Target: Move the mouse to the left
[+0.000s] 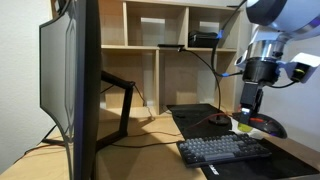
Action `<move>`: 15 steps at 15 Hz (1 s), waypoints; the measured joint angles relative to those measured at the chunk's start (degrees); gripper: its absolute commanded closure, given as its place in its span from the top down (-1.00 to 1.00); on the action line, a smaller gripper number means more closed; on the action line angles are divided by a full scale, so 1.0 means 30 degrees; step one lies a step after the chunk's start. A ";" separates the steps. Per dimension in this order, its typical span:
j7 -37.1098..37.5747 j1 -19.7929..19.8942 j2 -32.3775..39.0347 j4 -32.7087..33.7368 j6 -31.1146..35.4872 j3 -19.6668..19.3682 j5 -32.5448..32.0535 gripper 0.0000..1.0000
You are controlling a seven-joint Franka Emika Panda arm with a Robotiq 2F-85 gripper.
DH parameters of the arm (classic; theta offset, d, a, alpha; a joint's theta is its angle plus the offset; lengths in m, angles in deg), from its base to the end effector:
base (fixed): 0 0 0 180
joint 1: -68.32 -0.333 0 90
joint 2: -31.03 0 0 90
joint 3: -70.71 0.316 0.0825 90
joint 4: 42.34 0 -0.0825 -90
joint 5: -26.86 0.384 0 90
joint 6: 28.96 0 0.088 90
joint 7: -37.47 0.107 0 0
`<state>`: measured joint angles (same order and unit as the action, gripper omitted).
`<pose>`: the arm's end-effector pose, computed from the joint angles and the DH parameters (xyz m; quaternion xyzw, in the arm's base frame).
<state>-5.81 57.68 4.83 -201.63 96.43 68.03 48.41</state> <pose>0.3404 0.0627 0.3350 -0.9325 -0.3193 0.0176 0.1680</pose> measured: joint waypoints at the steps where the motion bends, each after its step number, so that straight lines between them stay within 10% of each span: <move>1: 0.0013 -0.1234 0.0264 0.0049 0.0000 0.0484 0.0818 0.50; 4: -0.0006 -0.3804 0.1618 0.0657 0.0103 0.1471 0.2518 0.50; 5: -0.0009 -0.3932 0.1986 0.0857 0.0107 0.1533 0.2545 0.00; 14: -0.0365 -0.4897 0.7265 0.4443 0.1655 0.4117 0.5325 0.00; 15: -0.0214 -0.4837 0.8338 0.5328 0.2323 0.4463 0.5473 0.50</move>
<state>-6.45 43.17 29.84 -185.64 103.39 81.42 64.83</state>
